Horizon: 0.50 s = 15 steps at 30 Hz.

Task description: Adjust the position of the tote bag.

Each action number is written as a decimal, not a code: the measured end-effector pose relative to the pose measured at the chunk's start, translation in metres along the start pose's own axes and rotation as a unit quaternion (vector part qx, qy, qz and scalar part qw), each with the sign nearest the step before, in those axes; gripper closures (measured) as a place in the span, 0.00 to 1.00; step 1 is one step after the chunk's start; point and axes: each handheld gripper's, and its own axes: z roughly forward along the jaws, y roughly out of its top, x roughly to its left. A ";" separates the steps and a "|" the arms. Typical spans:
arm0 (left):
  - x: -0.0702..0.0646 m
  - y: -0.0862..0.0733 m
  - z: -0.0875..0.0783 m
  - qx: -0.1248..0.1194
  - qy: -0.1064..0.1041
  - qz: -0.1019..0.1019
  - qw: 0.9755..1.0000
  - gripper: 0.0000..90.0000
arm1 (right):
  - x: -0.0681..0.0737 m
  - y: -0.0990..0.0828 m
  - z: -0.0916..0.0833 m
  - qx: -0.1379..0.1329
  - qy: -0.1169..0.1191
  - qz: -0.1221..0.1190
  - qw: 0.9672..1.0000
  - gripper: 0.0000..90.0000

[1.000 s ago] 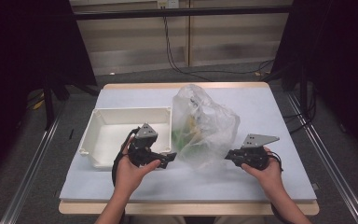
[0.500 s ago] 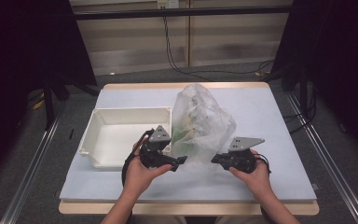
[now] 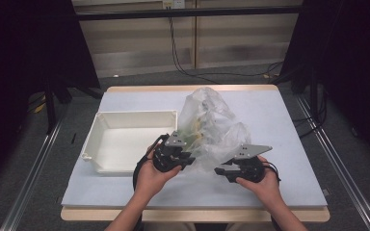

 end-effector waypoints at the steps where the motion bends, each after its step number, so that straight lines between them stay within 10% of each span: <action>1: 0.001 0.000 -0.001 0.003 0.003 -0.002 1.000 0.85 | -0.001 -0.002 -0.003 0.003 -0.006 0.003 1.000 0.47; 15: 0.017 -0.010 -0.005 -0.004 -0.004 -0.038 0.999 0.95 | -0.028 -0.015 -0.013 -0.013 -0.036 0.039 0.998 0.40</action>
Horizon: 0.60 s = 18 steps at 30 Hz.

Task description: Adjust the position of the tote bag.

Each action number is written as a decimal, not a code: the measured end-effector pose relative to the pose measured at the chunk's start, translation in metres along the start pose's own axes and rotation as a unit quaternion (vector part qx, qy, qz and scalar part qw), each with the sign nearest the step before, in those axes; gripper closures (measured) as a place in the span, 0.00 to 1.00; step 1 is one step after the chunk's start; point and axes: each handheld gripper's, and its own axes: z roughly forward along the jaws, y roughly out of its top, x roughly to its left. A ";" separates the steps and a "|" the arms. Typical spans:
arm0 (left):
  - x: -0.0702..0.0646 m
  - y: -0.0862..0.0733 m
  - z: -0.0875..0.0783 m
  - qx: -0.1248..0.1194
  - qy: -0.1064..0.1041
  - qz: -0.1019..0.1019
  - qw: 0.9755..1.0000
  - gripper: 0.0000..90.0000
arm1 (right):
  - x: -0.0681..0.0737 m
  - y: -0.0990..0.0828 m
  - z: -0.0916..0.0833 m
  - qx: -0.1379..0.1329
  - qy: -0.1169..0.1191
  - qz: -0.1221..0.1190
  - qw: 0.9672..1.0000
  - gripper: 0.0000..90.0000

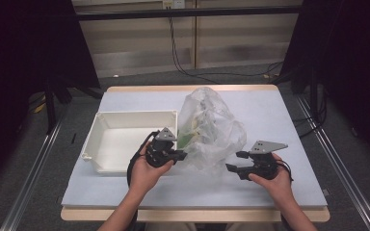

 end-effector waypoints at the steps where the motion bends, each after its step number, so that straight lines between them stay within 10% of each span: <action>1: 0.000 -0.001 0.000 0.001 -0.001 -0.001 1.000 0.95 | 0.001 0.001 0.004 0.000 0.006 -0.002 1.000 0.42; 9: -0.005 0.001 0.002 0.010 0.008 0.003 1.000 0.97 | 0.002 0.011 0.024 0.020 0.024 0.007 1.000 0.99; 18: -0.006 0.013 0.021 0.017 -0.009 0.017 1.000 0.98 | -0.013 -0.002 0.002 0.015 -0.004 0.039 0.999 1.00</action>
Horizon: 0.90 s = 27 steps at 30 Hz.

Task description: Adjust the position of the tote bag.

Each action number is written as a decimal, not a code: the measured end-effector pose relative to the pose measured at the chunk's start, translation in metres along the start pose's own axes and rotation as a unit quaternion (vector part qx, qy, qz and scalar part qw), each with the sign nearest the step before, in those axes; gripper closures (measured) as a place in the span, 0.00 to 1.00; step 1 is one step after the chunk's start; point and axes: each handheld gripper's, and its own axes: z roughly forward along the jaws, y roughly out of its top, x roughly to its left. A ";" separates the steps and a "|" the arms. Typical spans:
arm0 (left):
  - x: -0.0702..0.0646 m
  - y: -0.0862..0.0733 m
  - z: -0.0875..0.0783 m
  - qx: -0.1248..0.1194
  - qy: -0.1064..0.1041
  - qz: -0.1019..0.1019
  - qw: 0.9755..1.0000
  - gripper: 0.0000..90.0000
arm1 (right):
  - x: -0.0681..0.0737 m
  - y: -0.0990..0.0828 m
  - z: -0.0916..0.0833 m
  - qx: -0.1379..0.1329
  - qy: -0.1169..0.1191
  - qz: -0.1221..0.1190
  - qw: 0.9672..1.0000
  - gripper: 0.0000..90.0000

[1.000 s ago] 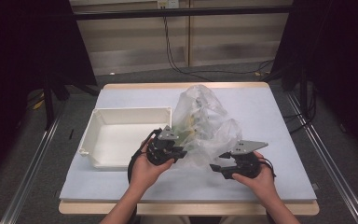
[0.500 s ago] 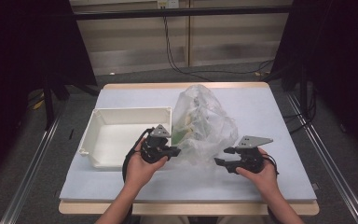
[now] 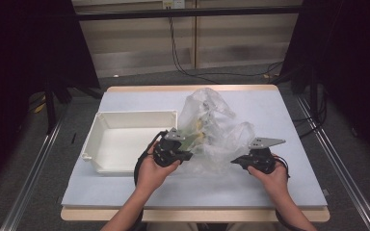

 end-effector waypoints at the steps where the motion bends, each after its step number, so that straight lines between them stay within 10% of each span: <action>1: -0.001 0.002 0.003 -0.004 -0.002 0.000 1.000 0.98 | -0.001 -0.003 -0.004 0.002 -0.005 0.005 1.000 1.00; 17: -0.004 0.030 0.036 0.007 -0.028 0.033 0.999 1.00 | 0.003 -0.045 -0.069 0.003 -0.070 0.033 0.997 1.00; 27: 0.015 0.028 0.021 -0.009 0.001 0.012 1.000 1.00 | 0.030 -0.039 -0.045 0.014 -0.040 0.005 0.999 1.00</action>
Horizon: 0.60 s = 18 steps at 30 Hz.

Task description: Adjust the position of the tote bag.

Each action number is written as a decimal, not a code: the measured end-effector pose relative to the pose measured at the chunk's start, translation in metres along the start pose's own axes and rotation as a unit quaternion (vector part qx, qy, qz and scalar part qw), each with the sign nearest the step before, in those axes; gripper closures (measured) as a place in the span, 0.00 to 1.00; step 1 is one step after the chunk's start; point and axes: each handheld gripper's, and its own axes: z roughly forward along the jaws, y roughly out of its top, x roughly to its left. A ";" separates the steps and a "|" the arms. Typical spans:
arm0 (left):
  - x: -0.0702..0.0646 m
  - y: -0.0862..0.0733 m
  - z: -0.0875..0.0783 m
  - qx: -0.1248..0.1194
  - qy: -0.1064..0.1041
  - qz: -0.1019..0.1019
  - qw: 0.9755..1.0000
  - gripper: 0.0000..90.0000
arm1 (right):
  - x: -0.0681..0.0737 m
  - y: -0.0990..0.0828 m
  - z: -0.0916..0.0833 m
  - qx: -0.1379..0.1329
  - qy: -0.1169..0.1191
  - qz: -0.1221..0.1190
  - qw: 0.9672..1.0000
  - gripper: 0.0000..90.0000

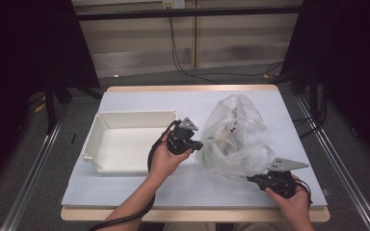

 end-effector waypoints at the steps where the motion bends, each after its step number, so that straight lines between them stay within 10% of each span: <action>1: 0.001 -0.002 -0.002 -0.004 0.001 -0.006 1.000 1.00 | 0.003 0.003 0.005 -0.002 0.002 -0.001 1.000 1.00; 18: -0.001 -0.022 -0.034 -0.021 0.018 -0.034 0.999 0.38 | 0.020 0.033 0.053 0.004 0.042 -0.032 0.999 1.00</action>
